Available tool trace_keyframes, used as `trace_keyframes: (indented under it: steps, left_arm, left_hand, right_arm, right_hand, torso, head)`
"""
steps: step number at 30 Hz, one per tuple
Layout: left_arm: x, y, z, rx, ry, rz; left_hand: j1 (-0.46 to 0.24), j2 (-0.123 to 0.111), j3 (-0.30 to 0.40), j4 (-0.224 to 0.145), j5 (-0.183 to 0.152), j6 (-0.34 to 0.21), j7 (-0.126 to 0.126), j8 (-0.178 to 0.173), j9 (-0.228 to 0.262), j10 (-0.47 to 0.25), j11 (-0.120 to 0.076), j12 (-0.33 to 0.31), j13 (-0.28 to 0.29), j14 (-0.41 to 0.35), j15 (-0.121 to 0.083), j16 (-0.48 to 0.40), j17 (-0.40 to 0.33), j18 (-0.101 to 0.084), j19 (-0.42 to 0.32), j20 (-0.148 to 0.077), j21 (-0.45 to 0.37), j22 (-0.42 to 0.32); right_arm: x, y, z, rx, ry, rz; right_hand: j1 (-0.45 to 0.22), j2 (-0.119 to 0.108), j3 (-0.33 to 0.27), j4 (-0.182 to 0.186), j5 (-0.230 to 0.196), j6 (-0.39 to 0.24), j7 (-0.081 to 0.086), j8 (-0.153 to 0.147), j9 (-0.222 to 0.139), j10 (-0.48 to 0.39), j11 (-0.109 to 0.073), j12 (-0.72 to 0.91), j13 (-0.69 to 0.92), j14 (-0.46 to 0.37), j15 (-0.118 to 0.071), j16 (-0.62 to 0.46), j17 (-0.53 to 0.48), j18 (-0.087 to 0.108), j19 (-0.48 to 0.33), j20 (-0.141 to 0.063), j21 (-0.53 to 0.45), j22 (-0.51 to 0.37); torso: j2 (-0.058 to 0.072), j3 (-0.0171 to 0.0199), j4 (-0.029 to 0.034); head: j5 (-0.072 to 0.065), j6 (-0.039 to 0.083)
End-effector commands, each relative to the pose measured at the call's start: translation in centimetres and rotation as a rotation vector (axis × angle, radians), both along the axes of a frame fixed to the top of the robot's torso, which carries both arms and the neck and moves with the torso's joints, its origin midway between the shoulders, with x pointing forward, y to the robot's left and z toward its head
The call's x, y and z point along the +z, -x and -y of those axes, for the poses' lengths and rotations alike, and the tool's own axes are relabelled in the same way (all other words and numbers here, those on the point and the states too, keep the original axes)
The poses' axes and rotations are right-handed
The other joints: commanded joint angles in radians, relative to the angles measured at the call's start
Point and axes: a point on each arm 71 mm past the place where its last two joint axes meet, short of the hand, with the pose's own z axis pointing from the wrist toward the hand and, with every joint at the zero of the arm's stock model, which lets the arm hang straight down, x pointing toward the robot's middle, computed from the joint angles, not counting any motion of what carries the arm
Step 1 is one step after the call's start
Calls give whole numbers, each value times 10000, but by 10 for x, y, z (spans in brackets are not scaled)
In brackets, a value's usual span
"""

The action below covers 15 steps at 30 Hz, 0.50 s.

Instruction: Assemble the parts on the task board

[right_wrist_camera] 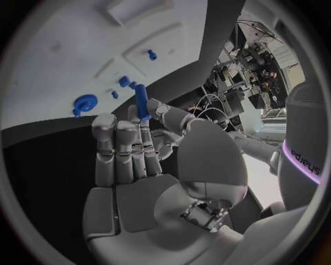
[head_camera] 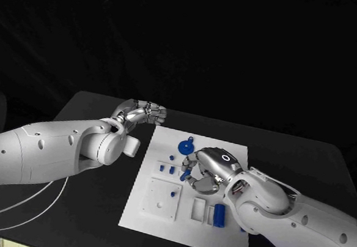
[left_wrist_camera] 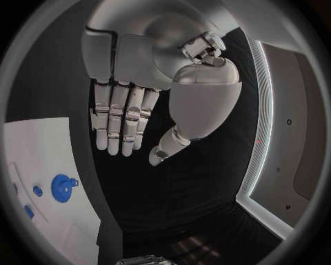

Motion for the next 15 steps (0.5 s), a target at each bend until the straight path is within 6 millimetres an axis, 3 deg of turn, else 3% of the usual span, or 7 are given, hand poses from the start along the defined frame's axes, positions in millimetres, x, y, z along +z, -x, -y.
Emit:
trace_keyframes:
  steps: [1, 8, 15]
  left_arm:
    - [1, -1, 3, -117, 99, 65]
    - [1, -1, 6, -161, 111, 71]
    - [1, -1, 9, -231, 136, 65]
  left_hand:
    - [-50, 80, -56, 21, -39, -55, 5, 35, -15, -31, 61, 35, -15, 34, 66, -69, 12, 92, -3, 53, -34, 16]
    - [-47, 80, -55, 20, -39, -55, 5, 38, -17, -30, 60, 36, -18, 36, 66, -74, 15, 93, -3, 53, -37, 19]
    - [-48, 81, -56, 22, -41, -55, 5, 40, -19, -28, 60, 37, -21, 38, 66, -81, 20, 94, -1, 54, -41, 21]
  right_arm:
    - [-3, 8, -17, 536, -202, -26]
    - [-25, 27, -45, 1228, 71, -312]
    - [-47, 38, -55, 1464, 481, -187]
  right_hand:
    - [-18, 74, 45, -12, 6, 72, -6, 12, 9, 482, -65, 33, 9, -9, -75, 34, -15, 1016, 25, -72, 51, 191]
    - [-23, 95, 52, -43, 9, 70, -4, 5, 10, 476, -64, 26, 19, -11, -74, 28, -19, 1016, 21, -80, 52, 190]
    - [-20, 110, 71, -84, 9, 66, -3, -5, 11, 469, -63, 17, 32, -13, -73, 22, -22, 1015, 14, -88, 53, 188]
  torso:
    - [-5, -8, 8]
    - [3, -21, 19]
    - [8, -17, 14]
  head:
    - [42, -22]
    - [133, -42]
    - [213, -136]
